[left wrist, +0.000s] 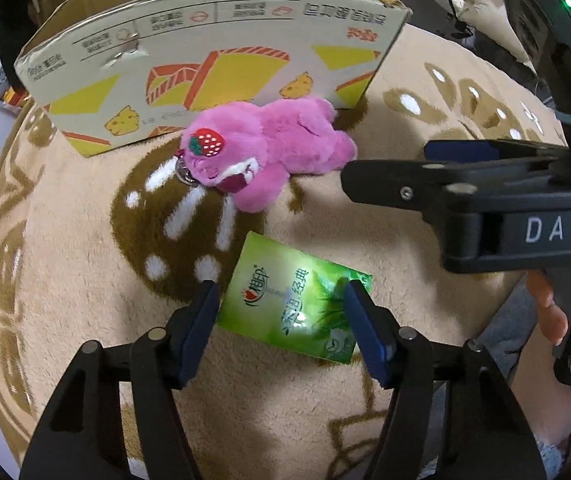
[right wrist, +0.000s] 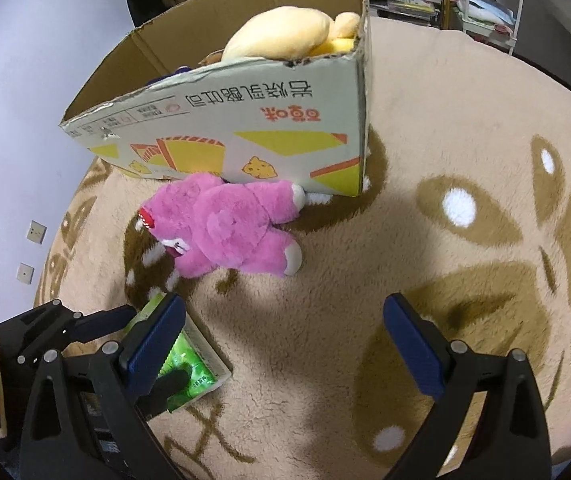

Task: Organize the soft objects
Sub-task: 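Grasp the green tea packet with the left tool while the right moves toward the pink plush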

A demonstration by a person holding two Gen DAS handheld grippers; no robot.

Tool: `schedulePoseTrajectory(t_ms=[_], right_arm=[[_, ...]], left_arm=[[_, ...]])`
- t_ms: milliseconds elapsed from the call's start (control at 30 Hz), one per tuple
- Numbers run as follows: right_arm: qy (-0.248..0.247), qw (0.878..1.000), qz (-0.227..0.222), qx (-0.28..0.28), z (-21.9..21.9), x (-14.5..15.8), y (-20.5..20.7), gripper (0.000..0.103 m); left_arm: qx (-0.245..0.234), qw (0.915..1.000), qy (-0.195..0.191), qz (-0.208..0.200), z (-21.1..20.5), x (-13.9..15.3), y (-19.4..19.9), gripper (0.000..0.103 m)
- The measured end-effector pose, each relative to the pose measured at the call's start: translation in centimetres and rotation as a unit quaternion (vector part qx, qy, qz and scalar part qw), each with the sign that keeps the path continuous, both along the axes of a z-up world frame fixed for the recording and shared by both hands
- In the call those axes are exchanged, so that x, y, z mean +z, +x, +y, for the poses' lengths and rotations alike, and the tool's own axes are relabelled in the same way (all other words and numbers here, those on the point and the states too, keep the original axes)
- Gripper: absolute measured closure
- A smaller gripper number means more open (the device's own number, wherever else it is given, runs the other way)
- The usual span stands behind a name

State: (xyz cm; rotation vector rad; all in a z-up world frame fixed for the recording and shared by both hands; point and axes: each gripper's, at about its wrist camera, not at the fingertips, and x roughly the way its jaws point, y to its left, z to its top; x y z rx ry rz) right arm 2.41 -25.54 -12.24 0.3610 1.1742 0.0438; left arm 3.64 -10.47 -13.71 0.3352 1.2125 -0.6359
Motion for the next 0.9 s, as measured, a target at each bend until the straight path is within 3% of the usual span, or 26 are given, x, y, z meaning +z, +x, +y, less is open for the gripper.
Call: schedulePoseTrajectory(t_ms=[300,733,900], right_arm=[[0.004,1.0,-0.003,-0.007,-0.4,0.1,-0.1,0.0],[-0.003,1.0,-0.004,-0.009,-0.6,0.3,0.0,0.0],[-0.006,1.0,-0.003,-0.009,-0.4,0.1,0.2,0.0]], left_arm=[[-0.027,0.9996,0.0,0.002,-1.4,-0.5,-0.9,0.023],[-0.048,0.9985,0.026,-0.002,-3.5,-1.7,-1.7,0.022],[-0.023,0.9993,0.025,-0.016,-3.1,-1.9,-1.4,0.022]])
